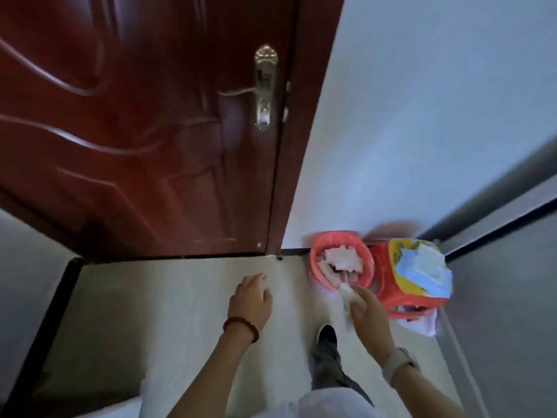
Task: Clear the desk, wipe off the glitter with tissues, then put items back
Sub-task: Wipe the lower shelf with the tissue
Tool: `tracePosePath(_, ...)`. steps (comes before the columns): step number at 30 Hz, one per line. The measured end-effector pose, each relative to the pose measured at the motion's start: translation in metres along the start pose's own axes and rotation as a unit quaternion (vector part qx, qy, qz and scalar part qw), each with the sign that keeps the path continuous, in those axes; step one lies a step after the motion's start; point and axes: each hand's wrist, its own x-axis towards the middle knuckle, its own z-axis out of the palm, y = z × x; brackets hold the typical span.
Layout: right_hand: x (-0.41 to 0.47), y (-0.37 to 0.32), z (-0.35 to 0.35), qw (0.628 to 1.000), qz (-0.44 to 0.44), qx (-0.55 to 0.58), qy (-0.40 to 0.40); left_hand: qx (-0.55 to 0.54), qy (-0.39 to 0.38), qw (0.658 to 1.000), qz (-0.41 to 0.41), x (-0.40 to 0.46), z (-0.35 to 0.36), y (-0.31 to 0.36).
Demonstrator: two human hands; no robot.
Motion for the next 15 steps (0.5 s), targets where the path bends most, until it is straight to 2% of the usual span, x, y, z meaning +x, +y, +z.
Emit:
tracePosePath(2,0.042,0.039,-0.014,0.999,0.030,-0.001,0.011,0.028,-0.020,0.999,0.025,0.032,0.024,0.038)
tracePosePath(6,0.117,0.055,-0.054,0.998,0.062,0.007,0.032,0.085,-0.047,0.994,0.044,0.098,0.077,0.106)
tracePosePath(12,0.228,0.079,-0.065,0.997,0.058,-0.022,-0.052,0.145,-0.096,0.983,0.053,0.174,0.138,0.168)
tracePosePath(15,0.264,0.082,-0.057,0.994,0.064,-0.015,-0.082,0.154,-0.078,0.983,0.055,0.200,0.153,0.174)
